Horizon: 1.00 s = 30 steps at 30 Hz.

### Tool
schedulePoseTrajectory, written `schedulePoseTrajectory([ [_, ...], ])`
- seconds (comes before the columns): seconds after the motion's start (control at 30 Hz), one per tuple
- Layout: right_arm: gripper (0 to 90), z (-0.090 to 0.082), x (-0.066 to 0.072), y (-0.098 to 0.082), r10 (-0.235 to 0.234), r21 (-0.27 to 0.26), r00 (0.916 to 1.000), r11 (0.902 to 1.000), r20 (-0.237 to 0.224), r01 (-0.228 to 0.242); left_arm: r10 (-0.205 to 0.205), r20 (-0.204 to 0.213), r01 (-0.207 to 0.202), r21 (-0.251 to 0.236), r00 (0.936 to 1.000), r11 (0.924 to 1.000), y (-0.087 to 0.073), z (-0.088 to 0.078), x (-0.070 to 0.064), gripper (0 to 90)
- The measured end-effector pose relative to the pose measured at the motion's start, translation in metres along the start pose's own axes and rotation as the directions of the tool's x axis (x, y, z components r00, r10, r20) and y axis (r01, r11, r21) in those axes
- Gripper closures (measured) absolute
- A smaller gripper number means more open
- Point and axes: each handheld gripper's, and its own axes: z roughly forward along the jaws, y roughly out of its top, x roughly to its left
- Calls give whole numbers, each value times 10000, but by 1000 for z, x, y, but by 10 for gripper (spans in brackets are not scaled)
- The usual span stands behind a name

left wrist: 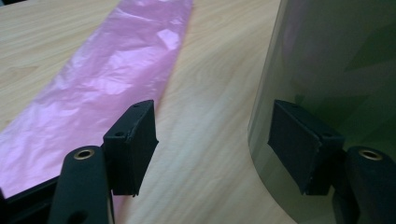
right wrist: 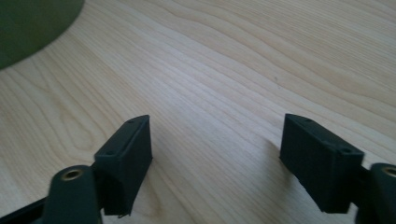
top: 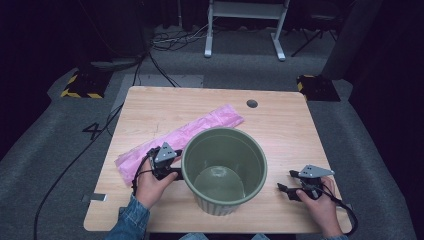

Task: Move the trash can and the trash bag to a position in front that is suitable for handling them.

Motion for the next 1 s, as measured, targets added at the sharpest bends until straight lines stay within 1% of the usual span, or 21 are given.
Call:
schedulePoseTrajectory([
  [0.03,268,0,2,1,-31,-14,10000,10000,-45,31,167,16,-168,61,9999,9998,2,2,-8,322],
  [0.07,268,0,2,0,-22,-17,10000,10000,-48,22,167,16,-168,61,9999,9998,2,2,-8,321],
  [0.1,268,0,2,0,-15,-12,10000,10000,-65,15,345,38,-346,163,9994,9993,4,5,-14,321],
  [0.2,267,0,2,0,-40,-14,10000,10000,-52,40,363,121,-366,198,9993,9991,5,9,-19,322],
  [0.23,268,0,2,0,-43,-12,10000,10000,-40,43,445,195,-449,233,9988,9987,6,12,-22,322],
  [0.27,267,-1,2,-1,-72,-32,10000,10000,-56,71,482,477,-497,319,9977,9983,7,19,-29,323],
  [0.3,267,-1,2,-1,-72,-32,10000,10000,-56,71,482,477,-497,319,9977,9983,7,19,-29,320],
  [0.37,268,-1,2,-1,-63,-18,10000,10000,-60,63,581,761,-609,352,9954,9975,9,25,-36,306],
  [0.47,267,-1,2,-1,-31,-19,10000,10000,-63,31,644,920,-680,363,9937,9970,11,29,-39,275],
  [0.5,267,-1,2,-1,-31,-19,10000,10000,-63,31,604,820,-634,341,9948,9974,11,28,-37,275],
  [0.53,267,-2,2,-2,-47,-18,10000,10000,-55,47,630,572,-651,348,9964,9973,12,25,-33,261],
  [0.57,267,-2,2,-2,-27,-25,10000,10000,-69,27,630,572,-651,348,9964,9973,12,25,-33,253],
  [0.6,267,-2,2,-2,-27,-25,10000,10000,-69,27,630,351,-644,390,9974,9972,11,22,-30,253],
  [0.63,267,-2,2,-2,-45,-28,10000,10000,-67,45,645,130,-650,451,9978,9969,11,20,-26,216],
  [0.67,267,-2,2,-2,-45,-28,10000,10000,-67,45,531,0,-530,516,9986,9973,10,17,-22,216],
  [0.7,267,-2,2,-2,-60,-30,10000,10000,-61,60,454,-276,-437,608,9986,9972,9,12,-14,183],
  [0.73,267,-2,2,-2,-60,-30,10000,10000,-61,60,454,-276,-437,608,9986,9972,9,12,-14,177],
  [0.8,267,-2,2,-2,-52,-27,10000,10000,-62,52,477,-676,-428,724,9966,9965,7,8,-6,170],
  [0.87,267,-2,2,-2,-61,-31,10000,10000,-60,60,338,-1037,-254,807,9940,9964,5,5,3,163],
  [0.97,267,-2,2,-2,-56,-29,10000,10000,-53,56,220,-1330,-113,810,9909,9967,1,2,22,165],
  [1.0,267,-2,2,-2,-56,-29,10000,10000,-53,56,220,-1330,-113,810,9909,9967,1,2,22,165],
])
